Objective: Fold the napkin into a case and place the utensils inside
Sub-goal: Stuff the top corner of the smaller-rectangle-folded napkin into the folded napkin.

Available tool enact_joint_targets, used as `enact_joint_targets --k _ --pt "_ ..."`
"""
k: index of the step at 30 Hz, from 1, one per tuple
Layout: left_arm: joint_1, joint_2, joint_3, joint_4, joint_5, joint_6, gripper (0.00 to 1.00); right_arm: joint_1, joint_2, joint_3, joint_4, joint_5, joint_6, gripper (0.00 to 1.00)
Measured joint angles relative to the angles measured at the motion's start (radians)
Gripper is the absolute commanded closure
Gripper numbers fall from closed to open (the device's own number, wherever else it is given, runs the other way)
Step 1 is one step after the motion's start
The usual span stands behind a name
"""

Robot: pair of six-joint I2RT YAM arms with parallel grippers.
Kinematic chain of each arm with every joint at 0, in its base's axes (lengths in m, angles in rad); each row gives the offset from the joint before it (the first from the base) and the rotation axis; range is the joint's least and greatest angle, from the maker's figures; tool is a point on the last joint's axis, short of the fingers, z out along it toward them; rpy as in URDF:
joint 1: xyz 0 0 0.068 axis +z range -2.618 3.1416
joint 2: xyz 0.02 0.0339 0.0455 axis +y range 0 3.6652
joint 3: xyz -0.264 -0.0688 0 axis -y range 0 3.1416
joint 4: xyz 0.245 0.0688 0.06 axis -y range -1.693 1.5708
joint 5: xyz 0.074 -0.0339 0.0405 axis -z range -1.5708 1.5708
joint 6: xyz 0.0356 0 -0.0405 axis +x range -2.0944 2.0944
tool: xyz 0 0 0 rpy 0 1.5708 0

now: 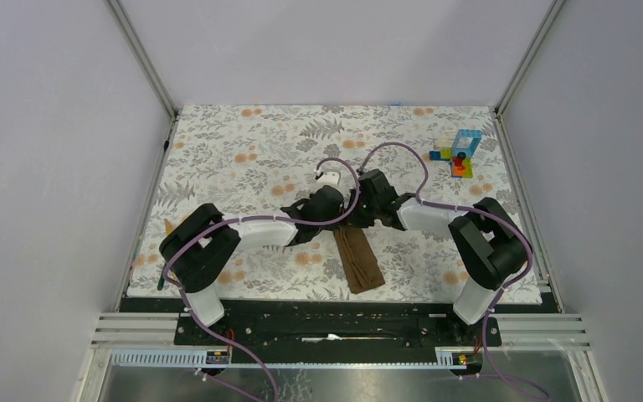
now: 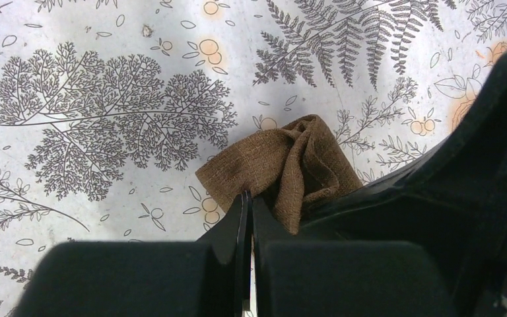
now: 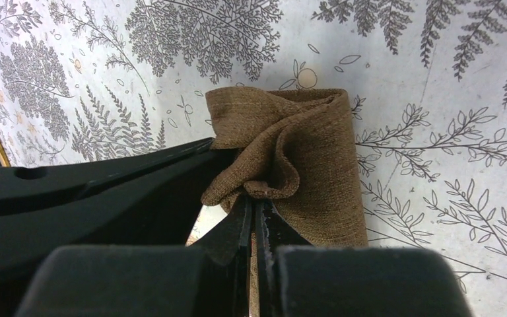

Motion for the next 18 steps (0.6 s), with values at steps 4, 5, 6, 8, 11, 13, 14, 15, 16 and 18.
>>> enact_joint_targets --k 4,5,6,8,11,13,14,15,16,18 --pt "0.021 -0.025 -0.036 0.035 0.041 -0.015 1.0 -0.008 0.0 -0.039 0.052 -0.02 0.027 1.0" --pt "0.024 -0.032 -0.046 0.043 0.051 -0.017 1.0 -0.01 0.0 -0.047 0.063 -0.023 0.032 1.0" --pt "0.026 -0.037 -0.053 0.05 0.058 -0.019 1.0 -0.011 0.0 -0.058 0.078 -0.028 0.04 1.0" --pt "0.029 -0.046 -0.065 0.064 0.079 -0.021 1.0 -0.013 0.003 -0.072 0.101 -0.038 0.05 1.0" --pt "0.031 -0.059 -0.081 0.084 0.098 -0.024 1.0 -0.014 0.029 -0.079 0.143 -0.051 0.056 0.99" --pt "0.031 -0.066 -0.089 0.087 0.104 -0.024 1.0 -0.016 0.051 -0.078 0.173 -0.074 0.056 0.87" --pt "0.031 -0.066 -0.09 0.089 0.106 -0.024 1.0 -0.018 0.053 -0.078 0.182 -0.081 0.054 0.82" --pt "0.032 -0.066 -0.09 0.09 0.106 -0.025 1.0 -0.018 0.053 -0.079 0.184 -0.088 0.051 0.78" --pt "0.032 -0.066 -0.09 0.092 0.106 -0.026 1.0 -0.019 0.053 -0.079 0.187 -0.091 0.047 0.75" --pt "0.033 -0.066 -0.092 0.097 0.106 -0.028 1.0 -0.019 0.044 -0.084 0.192 -0.096 0.037 0.69"
